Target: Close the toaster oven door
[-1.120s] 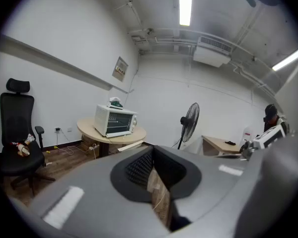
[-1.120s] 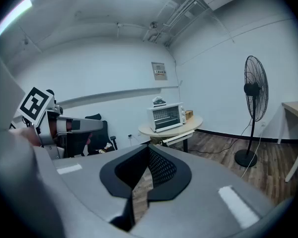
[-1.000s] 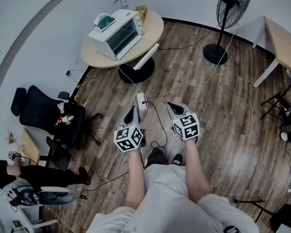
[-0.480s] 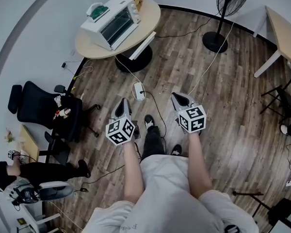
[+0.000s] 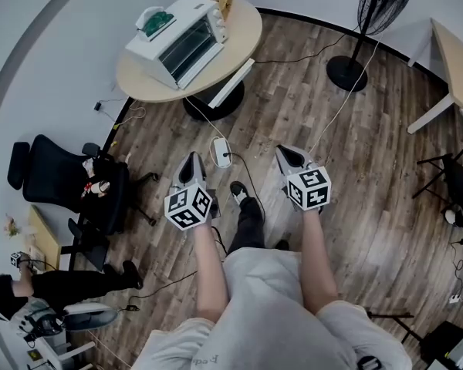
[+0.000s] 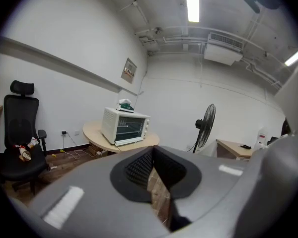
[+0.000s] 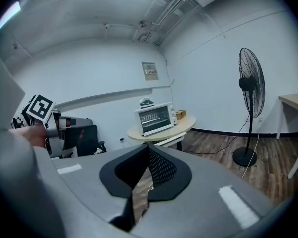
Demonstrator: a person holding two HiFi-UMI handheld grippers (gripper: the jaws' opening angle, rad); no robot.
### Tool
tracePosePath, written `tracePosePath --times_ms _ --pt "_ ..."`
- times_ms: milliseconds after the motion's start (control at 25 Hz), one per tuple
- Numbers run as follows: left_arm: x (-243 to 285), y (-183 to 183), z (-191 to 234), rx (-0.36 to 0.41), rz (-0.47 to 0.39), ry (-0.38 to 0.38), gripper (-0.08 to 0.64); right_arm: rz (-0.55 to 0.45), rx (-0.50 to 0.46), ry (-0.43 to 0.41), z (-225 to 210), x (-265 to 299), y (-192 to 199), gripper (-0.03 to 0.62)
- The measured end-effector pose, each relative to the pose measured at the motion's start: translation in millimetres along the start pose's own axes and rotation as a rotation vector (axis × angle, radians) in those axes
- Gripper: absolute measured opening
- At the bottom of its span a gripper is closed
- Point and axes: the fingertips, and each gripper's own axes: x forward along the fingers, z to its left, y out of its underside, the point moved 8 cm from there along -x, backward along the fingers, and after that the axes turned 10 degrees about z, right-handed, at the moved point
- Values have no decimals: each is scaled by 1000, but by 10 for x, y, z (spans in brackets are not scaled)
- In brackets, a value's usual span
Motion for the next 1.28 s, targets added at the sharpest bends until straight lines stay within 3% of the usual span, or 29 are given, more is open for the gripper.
tracePosePath --times_ms 360,720,1000,1280 --pt "1177 -389 205 -18 57 32 58 51 42 34 -592 920 -383 0" --pt "2235 -974 846 -36 99 56 58 91 64 7 -632 2185 -927 0" --pt "3029 -1153 1209 -13 168 119 58 129 110 -11 -714 3052 -1137 0" --pt "3465 -1132 1498 -68 207 136 58 163 120 -13 -748 3518 -1213 0"
